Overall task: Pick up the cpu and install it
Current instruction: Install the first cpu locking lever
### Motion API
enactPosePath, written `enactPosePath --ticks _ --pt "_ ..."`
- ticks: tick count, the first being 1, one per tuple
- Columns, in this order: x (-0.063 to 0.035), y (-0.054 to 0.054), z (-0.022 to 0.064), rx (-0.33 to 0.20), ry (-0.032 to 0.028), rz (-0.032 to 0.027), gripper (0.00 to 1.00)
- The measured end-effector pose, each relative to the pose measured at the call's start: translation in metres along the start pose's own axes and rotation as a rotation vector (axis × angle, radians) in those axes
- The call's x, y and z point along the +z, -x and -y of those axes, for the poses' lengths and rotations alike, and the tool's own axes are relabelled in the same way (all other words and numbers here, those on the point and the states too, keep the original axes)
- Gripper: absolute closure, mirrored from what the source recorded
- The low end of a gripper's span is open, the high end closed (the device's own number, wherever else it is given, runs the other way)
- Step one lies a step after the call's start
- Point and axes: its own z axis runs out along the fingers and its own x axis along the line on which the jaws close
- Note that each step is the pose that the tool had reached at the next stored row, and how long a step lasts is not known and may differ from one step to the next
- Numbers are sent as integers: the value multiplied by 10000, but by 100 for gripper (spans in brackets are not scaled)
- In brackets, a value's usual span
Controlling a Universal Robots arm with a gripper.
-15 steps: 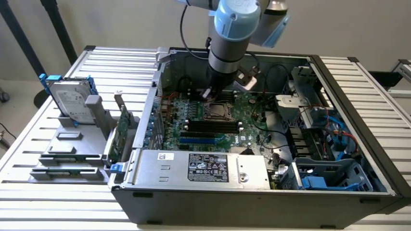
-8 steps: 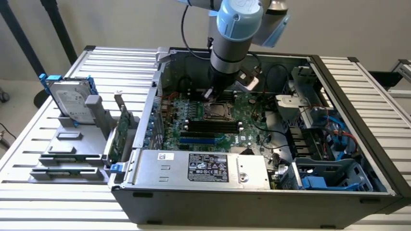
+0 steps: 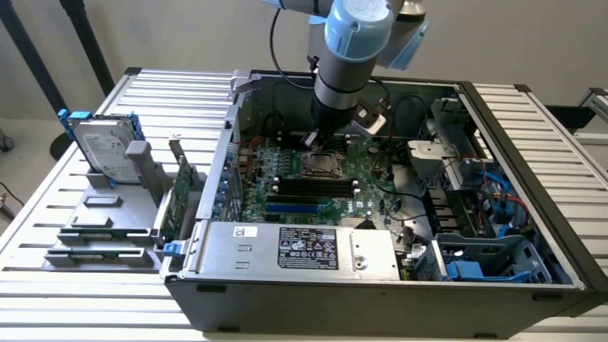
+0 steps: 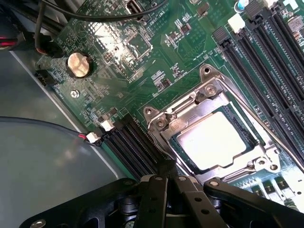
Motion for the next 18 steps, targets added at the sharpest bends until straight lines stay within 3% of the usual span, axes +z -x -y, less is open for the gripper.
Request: enactPosePath --ticks 18 --pt "11 -39 -76 -21 -5 6 89"
